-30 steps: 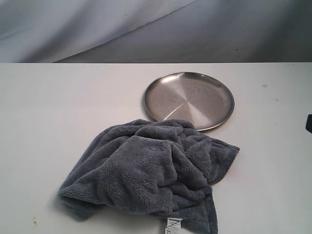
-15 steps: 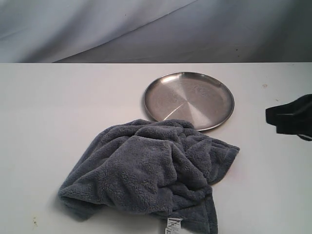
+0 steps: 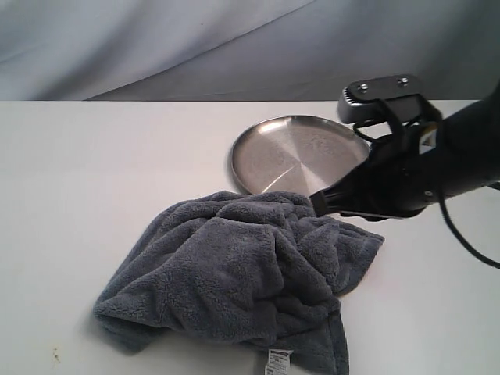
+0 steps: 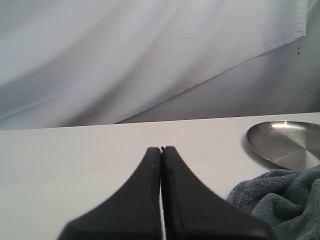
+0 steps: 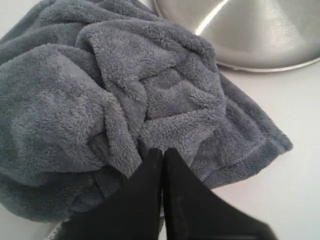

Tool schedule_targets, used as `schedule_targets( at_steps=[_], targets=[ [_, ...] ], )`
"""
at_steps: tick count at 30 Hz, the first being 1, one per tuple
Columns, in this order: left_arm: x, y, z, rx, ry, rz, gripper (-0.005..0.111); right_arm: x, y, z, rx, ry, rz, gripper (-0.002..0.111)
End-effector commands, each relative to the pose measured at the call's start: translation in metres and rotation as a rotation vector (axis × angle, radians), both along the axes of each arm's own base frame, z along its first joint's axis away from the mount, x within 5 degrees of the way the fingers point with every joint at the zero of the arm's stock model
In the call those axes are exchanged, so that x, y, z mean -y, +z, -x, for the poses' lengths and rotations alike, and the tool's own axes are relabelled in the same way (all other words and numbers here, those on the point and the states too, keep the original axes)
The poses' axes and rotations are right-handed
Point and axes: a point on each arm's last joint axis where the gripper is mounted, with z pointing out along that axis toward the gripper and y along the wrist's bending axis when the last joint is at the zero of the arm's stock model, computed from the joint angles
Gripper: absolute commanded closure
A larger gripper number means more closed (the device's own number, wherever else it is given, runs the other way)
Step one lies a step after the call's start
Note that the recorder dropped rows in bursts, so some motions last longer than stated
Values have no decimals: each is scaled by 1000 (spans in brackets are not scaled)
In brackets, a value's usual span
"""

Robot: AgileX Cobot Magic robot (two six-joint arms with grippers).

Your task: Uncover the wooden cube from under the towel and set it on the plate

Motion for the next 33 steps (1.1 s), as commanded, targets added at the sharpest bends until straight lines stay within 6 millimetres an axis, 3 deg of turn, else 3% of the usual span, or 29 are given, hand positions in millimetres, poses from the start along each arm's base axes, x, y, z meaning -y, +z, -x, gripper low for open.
schedule_targets(
  at_steps=[1,10,16,26,33],
  targets=[
    [0,-1,0,2,-5,5,107,-16,-19,-16,-80,-9,56,108],
    [0,-1,0,2,-5,5,107,-27,-51,-36,-155,-33,141,108],
    [0,-1,0,2,-5,5,107,-25,-49,-40,-131,-81,131,108],
    [0,-1,0,2,-5,5,107,-15,-39,-66,168,-229,179,108],
    [0,-1,0,2,-5,5,107,-31,-29,-98,246,-284,171,108]
  ],
)
